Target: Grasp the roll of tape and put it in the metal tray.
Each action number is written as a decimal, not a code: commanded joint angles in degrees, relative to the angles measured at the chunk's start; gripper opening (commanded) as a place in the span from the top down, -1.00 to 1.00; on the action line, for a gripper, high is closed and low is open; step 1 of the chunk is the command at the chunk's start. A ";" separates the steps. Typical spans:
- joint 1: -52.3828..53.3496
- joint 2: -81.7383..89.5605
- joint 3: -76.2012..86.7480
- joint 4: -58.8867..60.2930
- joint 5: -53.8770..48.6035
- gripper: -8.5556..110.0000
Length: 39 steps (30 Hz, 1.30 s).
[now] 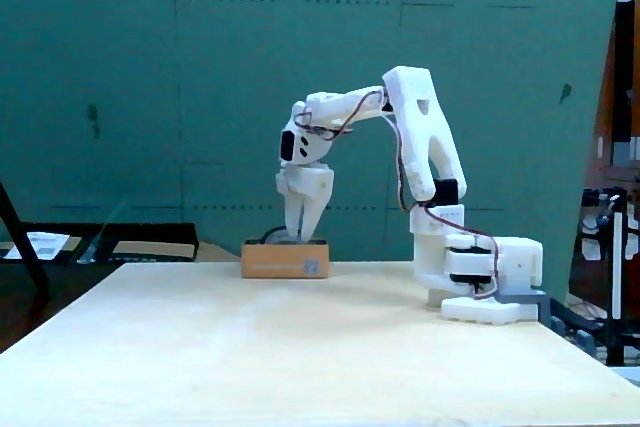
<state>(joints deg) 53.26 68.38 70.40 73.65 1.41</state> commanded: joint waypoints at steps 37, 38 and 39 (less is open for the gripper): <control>-31.29 0.18 -63.90 33.49 0.35 0.86; -31.29 -0.09 -63.90 33.49 0.53 0.86; -31.29 -0.18 -63.90 33.40 0.53 0.86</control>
<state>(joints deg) 22.59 68.03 8.09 88.42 1.49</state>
